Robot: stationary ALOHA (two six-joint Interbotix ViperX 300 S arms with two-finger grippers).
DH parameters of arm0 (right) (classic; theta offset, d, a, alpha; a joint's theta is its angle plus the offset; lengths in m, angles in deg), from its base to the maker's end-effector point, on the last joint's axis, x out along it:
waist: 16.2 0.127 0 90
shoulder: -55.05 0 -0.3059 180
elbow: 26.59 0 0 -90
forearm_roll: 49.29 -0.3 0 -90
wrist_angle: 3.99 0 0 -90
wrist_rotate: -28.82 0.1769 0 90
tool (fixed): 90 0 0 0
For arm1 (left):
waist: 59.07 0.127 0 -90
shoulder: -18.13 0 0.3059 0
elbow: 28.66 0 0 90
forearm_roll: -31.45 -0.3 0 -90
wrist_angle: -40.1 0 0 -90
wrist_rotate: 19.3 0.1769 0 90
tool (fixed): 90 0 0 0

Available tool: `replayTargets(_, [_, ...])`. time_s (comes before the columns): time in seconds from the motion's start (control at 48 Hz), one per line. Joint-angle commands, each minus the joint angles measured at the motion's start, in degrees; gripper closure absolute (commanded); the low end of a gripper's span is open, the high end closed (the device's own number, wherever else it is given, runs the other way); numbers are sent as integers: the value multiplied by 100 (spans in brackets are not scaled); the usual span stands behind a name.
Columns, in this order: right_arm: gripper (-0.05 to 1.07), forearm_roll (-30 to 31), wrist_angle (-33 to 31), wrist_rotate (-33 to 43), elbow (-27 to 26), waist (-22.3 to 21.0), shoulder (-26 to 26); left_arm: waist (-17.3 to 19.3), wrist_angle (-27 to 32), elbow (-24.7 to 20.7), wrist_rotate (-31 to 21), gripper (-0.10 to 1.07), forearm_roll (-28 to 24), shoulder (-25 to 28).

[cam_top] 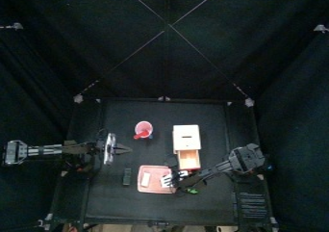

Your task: Grab salmon

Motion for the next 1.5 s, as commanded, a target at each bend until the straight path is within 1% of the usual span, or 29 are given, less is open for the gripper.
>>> replayTargets(0.0, [15, 0, 211, 18, -132, -35, 0, 18, -18, -79, 0, 59, 18, 9])
replayTargets(0.167, [15, 0, 404, 26, -132, -62, -185, 18, -18, -62, 0, 59, 18, 0])
replayTargets(0.417, [15, -35, 404, 88, -141, -62, -325, 18, -18, -62, 0, 59, 18, 0])
replayTargets(0.688, [15, -35, 404, 18, -272, -70, -492, 18, -18, -53, 0, 59, 18, 9])
replayTargets(1.479, [16, -44, 378, 0, -272, -79, -589, 18, -18, -44, 0, 59, 79, 0])
